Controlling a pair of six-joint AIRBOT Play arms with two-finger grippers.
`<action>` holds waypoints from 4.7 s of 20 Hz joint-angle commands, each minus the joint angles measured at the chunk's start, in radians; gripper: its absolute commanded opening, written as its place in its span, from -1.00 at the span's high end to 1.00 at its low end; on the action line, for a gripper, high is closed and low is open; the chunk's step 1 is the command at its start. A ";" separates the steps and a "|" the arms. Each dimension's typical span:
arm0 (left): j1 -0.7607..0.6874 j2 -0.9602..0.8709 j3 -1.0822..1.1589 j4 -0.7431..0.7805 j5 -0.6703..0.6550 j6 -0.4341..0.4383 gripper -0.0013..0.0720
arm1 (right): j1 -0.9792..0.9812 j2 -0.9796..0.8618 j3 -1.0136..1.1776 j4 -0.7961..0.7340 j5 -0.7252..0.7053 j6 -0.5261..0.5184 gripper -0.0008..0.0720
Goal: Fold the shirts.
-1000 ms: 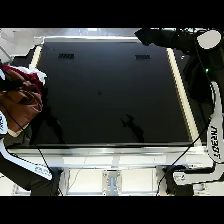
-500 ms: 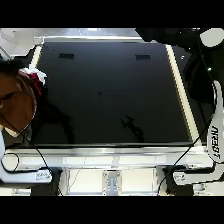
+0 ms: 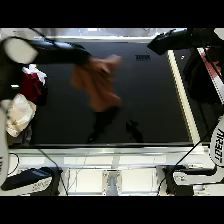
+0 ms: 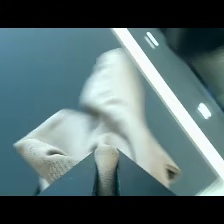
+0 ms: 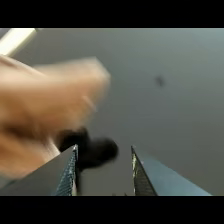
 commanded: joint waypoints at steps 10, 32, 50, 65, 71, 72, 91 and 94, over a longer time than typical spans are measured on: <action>0.051 -0.280 0.000 -0.049 -0.200 -0.050 -0.96 | -0.076 -0.002 -0.410 -0.308 0.239 0.122 -0.11; -0.065 -0.529 0.000 -0.106 -0.326 0.129 -0.96 | -0.206 -0.027 -1.032 -0.001 -0.313 0.124 -0.49; -0.011 -0.430 0.000 -0.076 -0.285 0.129 0.93 | -0.191 0.116 -0.919 0.040 -0.331 0.023 0.93; -0.030 0.415 0.000 0.283 -0.180 0.049 0.93 | -0.187 0.717 -0.276 0.096 -0.111 0.130 0.94; -0.028 -0.072 0.000 0.520 -0.308 0.134 0.92 | -0.187 0.318 -0.332 0.112 -0.145 0.129 0.94; -0.028 -0.176 0.000 0.552 -0.282 0.149 0.92 | -0.187 0.230 -0.332 0.112 -0.174 0.129 0.94; 0.277 0.208 -0.294 0.904 -0.095 -0.737 -0.92 | -0.405 -0.201 -0.286 -0.022 0.052 0.131 -0.65; 0.333 0.407 -0.644 0.674 -0.049 -0.837 -0.92 | -0.421 -0.201 -0.417 0.097 0.057 0.097 -0.64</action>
